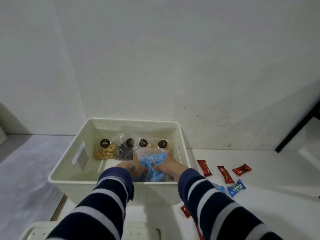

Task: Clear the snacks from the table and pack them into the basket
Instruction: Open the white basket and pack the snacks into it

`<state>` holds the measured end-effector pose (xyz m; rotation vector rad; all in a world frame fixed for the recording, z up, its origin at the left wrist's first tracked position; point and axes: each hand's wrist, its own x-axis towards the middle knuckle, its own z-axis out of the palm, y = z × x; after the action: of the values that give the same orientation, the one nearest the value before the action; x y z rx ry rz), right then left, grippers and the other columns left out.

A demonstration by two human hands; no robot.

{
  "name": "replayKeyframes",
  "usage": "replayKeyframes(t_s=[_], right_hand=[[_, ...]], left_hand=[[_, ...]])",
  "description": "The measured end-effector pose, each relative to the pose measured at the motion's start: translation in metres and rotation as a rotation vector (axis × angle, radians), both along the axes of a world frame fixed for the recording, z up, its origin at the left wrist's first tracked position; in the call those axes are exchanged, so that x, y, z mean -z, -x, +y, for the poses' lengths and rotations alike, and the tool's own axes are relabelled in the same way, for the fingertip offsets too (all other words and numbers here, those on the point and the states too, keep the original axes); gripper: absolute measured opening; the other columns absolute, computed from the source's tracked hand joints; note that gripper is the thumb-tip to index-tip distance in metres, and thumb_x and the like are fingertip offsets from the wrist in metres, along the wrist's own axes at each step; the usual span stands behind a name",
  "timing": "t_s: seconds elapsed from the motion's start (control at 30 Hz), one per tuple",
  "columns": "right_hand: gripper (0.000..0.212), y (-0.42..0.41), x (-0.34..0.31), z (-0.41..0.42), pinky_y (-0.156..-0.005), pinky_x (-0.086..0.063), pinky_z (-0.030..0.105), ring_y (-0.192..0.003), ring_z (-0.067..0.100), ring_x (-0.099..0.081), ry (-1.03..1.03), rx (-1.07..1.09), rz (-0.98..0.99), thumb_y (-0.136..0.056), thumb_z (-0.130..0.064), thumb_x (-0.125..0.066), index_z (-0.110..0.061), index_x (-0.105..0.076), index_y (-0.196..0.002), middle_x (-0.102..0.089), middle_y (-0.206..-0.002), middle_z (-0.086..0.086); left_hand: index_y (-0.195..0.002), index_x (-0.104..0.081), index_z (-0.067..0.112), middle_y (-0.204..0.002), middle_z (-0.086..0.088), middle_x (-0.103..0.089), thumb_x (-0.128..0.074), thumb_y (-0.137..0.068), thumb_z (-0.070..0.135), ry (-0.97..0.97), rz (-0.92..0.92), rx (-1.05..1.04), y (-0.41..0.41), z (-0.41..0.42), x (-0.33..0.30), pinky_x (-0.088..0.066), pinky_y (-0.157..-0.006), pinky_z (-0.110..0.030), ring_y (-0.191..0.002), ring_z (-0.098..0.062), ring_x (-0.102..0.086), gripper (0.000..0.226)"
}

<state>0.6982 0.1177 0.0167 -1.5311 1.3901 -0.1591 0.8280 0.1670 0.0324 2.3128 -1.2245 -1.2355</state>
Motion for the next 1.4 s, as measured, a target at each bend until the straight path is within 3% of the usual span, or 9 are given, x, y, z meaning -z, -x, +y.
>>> replayKeyframes(t_s=[0.07,0.23,0.5,0.6,0.73,0.87,0.97,1.23,1.4], right_hand=[[0.043,0.004,-0.021,0.013,-0.089,-0.052,0.031,-0.101,0.018,-0.062,0.198,-0.056,0.113,-0.088,-0.016,-0.057,-0.02,-0.05,-0.129,-0.064,-0.119,0.004],[0.064,0.036,-0.051,0.015,-0.12,-0.015,0.038,-0.148,0.022,-0.014,0.823,-0.263,0.429,-0.095,-0.011,-0.045,-0.012,-0.014,-0.151,-0.015,-0.159,0.006],[0.065,0.058,-0.034,0.006,-0.119,-0.007,0.043,-0.149,0.022,-0.004,0.733,-0.254,0.509,-0.101,-0.028,-0.04,-0.01,-0.003,-0.152,0.008,-0.161,0.009],[0.069,0.058,-0.033,0.005,-0.12,-0.006,0.042,-0.149,0.022,-0.004,0.73,-0.251,0.527,-0.099,-0.025,-0.044,-0.009,-0.003,-0.152,0.007,-0.161,0.008],[0.07,0.06,-0.036,0.007,-0.12,-0.006,0.043,-0.149,0.022,-0.003,0.719,-0.263,0.524,-0.1,-0.029,-0.043,-0.009,-0.001,-0.152,0.007,-0.161,0.009],[0.067,0.067,-0.05,0.007,-0.121,-0.008,0.045,-0.149,0.024,-0.006,0.607,-0.279,0.419,-0.101,-0.039,-0.036,-0.01,-0.005,-0.153,0.006,-0.161,0.006],[0.059,0.082,-0.065,0.013,-0.119,-0.015,0.043,-0.147,0.026,-0.017,0.572,-0.272,0.329,-0.103,-0.036,-0.03,-0.01,-0.01,-0.152,0.0,-0.162,0.004],[0.049,0.169,-0.077,0.045,-0.109,-0.032,0.034,-0.133,0.027,-0.043,0.493,-0.303,0.384,-0.099,-0.031,-0.041,-0.011,-0.037,-0.144,-0.039,-0.15,0.009],[0.049,0.243,-0.071,0.088,-0.111,-0.028,0.033,-0.138,0.025,-0.035,0.445,-0.363,0.413,-0.099,-0.031,-0.042,-0.015,-0.038,-0.145,-0.035,-0.153,0.005]], left_hand=[[-0.15,-0.015,0.009,-0.133,-0.013,-0.05,-0.051,-0.094,0.019,-0.017,-0.052,0.029,0.004,0.003,0.003,-0.044,-0.102,-0.035,-0.12,-0.026,-0.052,0.067],[-0.148,0.022,0.013,-0.145,-0.014,-0.042,-0.053,-0.094,0.032,-0.069,-0.128,0.081,0.008,0.004,0.004,-0.04,-0.103,-0.036,-0.126,-0.028,-0.048,0.094],[-0.15,0.012,0.01,-0.154,-0.014,-0.021,-0.052,-0.094,0.025,-0.036,-0.18,0.15,0.033,-0.006,0.002,-0.028,-0.115,-0.037,-0.138,-0.028,-0.03,0.086],[-0.15,-0.017,0.009,-0.146,-0.011,-0.035,-0.058,-0.09,0.023,0.006,-0.235,0.146,0.045,-0.012,0.005,-0.034,-0.112,-0.035,-0.133,-0.025,-0.038,0.074],[-0.148,-0.021,0.005,-0.145,-0.012,-0.037,-0.053,-0.094,0.024,-0.003,-0.229,0.154,0.049,-0.014,0.005,-0.035,-0.112,-0.035,-0.134,-0.026,-0.038,0.065],[-0.151,-0.002,0.011,-0.148,-0.014,-0.032,-0.06,-0.088,0.037,0.063,-0.212,0.095,0.052,-0.013,-0.003,-0.036,-0.109,-0.037,-0.133,-0.03,-0.037,0.089],[-0.141,-0.031,0.033,-0.141,-0.008,-0.047,-0.055,-0.07,0.06,0.177,-0.183,0.148,0.051,-0.027,0.001,-0.045,-0.101,-0.044,-0.121,-0.029,-0.051,0.08],[-0.142,-0.041,0.018,-0.147,-0.006,-0.041,-0.047,-0.097,0.024,0.467,-0.279,0.312,0.152,0.031,-0.088,-0.03,-0.108,-0.034,-0.134,-0.024,-0.039,0.045],[-0.133,-0.05,0.017,-0.14,-0.009,-0.043,-0.049,-0.095,0.016,0.634,-0.278,0.324,0.215,0.077,-0.074,-0.026,-0.106,-0.026,-0.13,-0.024,-0.041,0.038]])
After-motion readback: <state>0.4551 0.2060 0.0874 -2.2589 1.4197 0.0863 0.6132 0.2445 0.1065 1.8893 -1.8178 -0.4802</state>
